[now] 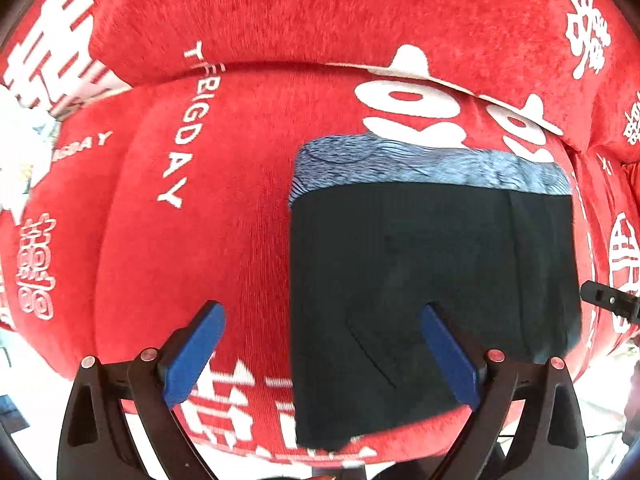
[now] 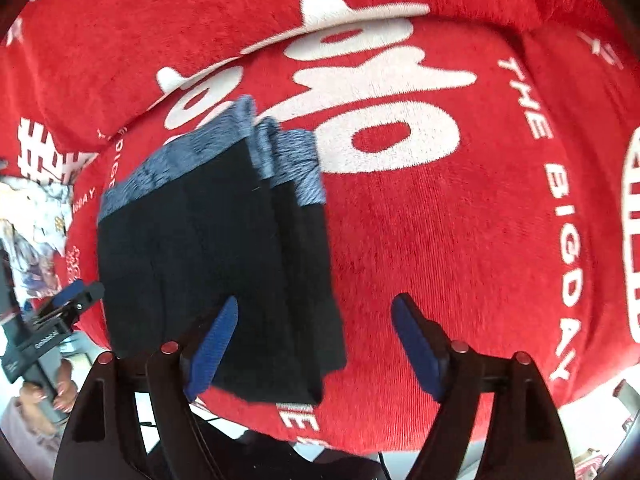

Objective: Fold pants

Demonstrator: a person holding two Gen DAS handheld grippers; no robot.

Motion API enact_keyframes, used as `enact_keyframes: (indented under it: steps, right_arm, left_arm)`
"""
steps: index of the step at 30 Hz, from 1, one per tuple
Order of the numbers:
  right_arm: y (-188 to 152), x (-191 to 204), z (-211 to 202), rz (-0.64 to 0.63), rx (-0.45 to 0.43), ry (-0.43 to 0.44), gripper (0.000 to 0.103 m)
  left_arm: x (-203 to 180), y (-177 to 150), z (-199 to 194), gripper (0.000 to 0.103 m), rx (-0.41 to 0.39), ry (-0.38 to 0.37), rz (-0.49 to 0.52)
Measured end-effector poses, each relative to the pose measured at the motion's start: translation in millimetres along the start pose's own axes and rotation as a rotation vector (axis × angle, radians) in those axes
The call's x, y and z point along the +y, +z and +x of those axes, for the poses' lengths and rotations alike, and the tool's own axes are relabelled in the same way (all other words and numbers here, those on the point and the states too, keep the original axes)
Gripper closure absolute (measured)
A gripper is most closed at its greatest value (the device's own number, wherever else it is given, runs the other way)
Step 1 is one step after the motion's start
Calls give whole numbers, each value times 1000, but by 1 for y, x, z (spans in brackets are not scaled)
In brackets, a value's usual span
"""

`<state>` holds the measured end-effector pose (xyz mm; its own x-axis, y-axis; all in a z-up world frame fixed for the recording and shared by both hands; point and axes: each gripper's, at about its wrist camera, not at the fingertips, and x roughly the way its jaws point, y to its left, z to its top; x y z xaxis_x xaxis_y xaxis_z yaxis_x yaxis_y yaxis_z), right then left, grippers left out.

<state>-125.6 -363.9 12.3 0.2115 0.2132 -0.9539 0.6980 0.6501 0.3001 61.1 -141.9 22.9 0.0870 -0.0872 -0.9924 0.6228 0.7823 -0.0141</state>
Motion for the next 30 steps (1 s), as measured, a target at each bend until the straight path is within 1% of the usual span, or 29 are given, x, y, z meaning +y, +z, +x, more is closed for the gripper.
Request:
enact_keyframes:
  steps: [1, 2, 4, 7, 8, 10, 14, 18, 23, 30]
  right_arm:
    - [-1, 8, -4, -9, -3, -13, 19]
    - [-4, 17, -11, -22, -12, -30, 18]
    - [-7, 20, -20, -39, -27, -45, 15]
    - [-16, 34, -33, -75, -48, -70, 15]
    - [-19, 42, -37, -88, -51, -91, 11]
    - [-25, 48, -40, -101, -56, -112, 0]
    - [-31, 65, -46, -126, -80, -152, 0]
    - [-36, 73, -52, -129, -65, -192, 0]
    - [-44, 82, -64, -135, -69, -237, 0]
    - [-52, 92, -78, -151, -89, -289, 0]
  left_arm:
    - [-6, -1, -4, 1, 1, 19, 2]
    - [-9, -4, -11, 1, 1, 40, 3]
    - [-15, -9, -21, 1, 5, 35, -3]
    - [-23, -15, -30, 1, 20, 40, -8]
    - [-25, -16, -32, 1, 21, 45, -8]
    - [-28, -19, -36, 1, 20, 58, -6]
    - [-31, -22, -46, 1, 11, 84, -5]
    - [-34, -25, -57, 1, 3, 107, 12]
    - [-36, -32, -73, 1, -6, 108, 26]
    - [-40, -39, -85, 1, -1, 122, 49]
